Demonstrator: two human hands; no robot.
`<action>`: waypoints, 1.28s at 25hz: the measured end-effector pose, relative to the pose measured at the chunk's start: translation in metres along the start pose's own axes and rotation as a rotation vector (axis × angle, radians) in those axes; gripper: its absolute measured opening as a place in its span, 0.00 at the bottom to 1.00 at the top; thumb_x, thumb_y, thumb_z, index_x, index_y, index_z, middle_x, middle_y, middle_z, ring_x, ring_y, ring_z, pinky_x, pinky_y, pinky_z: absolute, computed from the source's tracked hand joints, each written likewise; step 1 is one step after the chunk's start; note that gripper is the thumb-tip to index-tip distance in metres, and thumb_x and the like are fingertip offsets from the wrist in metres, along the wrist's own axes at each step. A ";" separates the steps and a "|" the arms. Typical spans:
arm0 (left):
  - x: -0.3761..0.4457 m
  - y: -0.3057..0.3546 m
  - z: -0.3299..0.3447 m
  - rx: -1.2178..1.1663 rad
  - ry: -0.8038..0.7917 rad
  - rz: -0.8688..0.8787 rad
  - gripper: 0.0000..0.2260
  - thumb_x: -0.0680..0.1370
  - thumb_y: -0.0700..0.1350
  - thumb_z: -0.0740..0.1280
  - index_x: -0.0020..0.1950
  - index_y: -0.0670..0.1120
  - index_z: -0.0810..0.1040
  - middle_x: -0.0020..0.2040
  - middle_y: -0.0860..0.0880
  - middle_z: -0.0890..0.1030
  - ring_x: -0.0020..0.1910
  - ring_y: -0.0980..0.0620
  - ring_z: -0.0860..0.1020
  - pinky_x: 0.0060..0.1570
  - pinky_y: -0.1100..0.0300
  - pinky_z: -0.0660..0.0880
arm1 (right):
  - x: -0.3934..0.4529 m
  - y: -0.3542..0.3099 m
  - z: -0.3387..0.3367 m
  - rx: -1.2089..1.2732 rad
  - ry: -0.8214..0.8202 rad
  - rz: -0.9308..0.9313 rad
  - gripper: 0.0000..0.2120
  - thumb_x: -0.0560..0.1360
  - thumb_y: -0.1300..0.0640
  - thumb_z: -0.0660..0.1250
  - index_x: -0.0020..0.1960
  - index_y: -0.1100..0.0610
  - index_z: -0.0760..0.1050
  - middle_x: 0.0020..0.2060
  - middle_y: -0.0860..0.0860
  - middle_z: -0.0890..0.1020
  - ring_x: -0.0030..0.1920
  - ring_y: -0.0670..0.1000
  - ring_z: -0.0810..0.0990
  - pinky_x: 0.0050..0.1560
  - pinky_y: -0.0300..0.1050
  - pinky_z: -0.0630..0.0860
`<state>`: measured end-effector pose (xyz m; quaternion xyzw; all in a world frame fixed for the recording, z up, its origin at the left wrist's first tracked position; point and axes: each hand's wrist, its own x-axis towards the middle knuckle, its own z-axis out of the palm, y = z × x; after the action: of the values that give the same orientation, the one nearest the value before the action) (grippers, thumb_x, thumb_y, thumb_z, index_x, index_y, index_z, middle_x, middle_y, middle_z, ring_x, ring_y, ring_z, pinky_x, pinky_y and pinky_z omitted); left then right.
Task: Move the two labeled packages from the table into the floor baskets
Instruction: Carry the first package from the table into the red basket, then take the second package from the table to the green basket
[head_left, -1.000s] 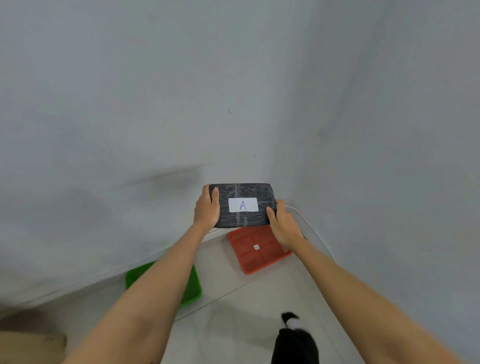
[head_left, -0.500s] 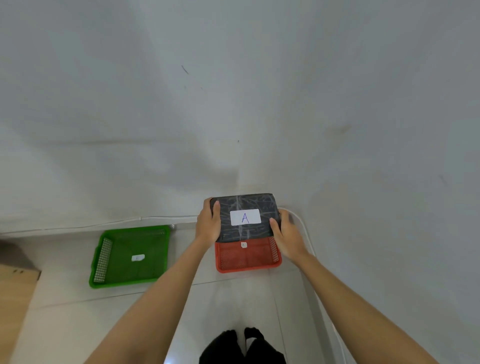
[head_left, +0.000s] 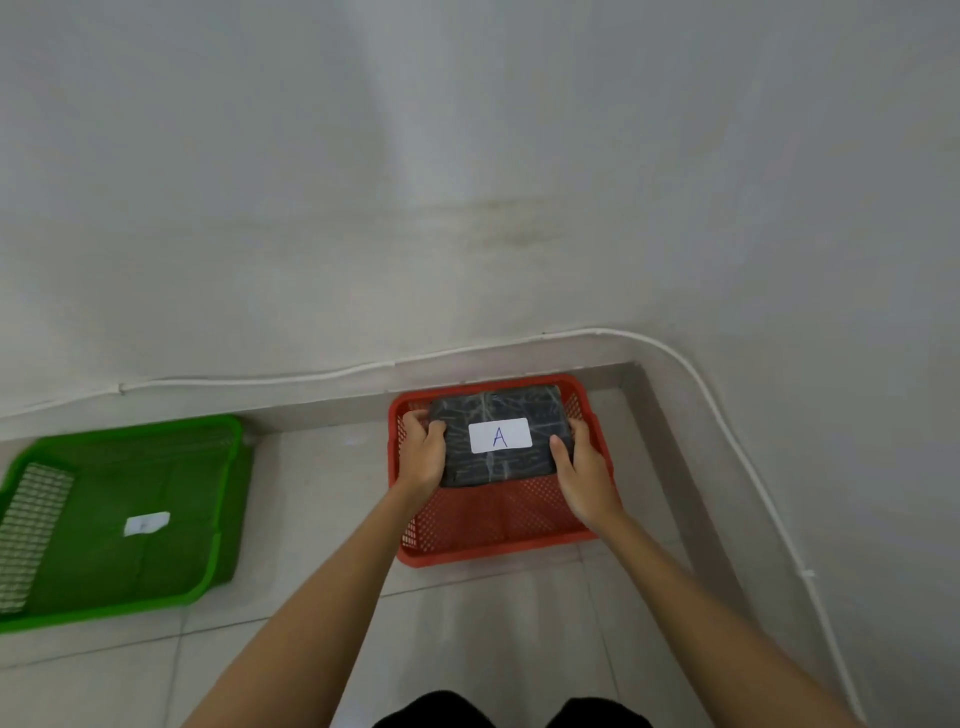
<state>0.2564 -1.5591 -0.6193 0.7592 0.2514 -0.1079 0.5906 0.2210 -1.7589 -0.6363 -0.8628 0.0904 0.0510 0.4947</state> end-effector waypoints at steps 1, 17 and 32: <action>0.018 -0.017 0.009 0.000 -0.025 0.008 0.08 0.80 0.43 0.56 0.58 0.45 0.65 0.48 0.49 0.75 0.46 0.51 0.75 0.44 0.59 0.68 | 0.012 0.022 0.013 0.008 -0.005 -0.003 0.18 0.81 0.52 0.56 0.69 0.57 0.64 0.56 0.47 0.78 0.56 0.49 0.78 0.54 0.42 0.72; 0.128 -0.097 0.050 0.102 -0.184 -0.007 0.19 0.81 0.41 0.55 0.73 0.46 0.64 0.69 0.40 0.72 0.67 0.42 0.71 0.68 0.50 0.68 | 0.100 0.114 0.082 -0.071 0.017 0.067 0.17 0.81 0.57 0.56 0.69 0.59 0.64 0.61 0.57 0.77 0.60 0.56 0.77 0.59 0.45 0.73; -0.021 0.093 -0.081 0.727 -0.022 0.216 0.27 0.79 0.48 0.58 0.77 0.45 0.54 0.72 0.38 0.64 0.69 0.39 0.66 0.66 0.46 0.66 | 0.024 -0.122 -0.054 -0.611 -0.005 0.051 0.19 0.82 0.53 0.51 0.69 0.61 0.63 0.59 0.61 0.77 0.55 0.61 0.78 0.49 0.51 0.74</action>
<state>0.2754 -1.5042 -0.5087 0.9402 0.1088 -0.1351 0.2932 0.2690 -1.7481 -0.5102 -0.9690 0.0911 0.0905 0.2113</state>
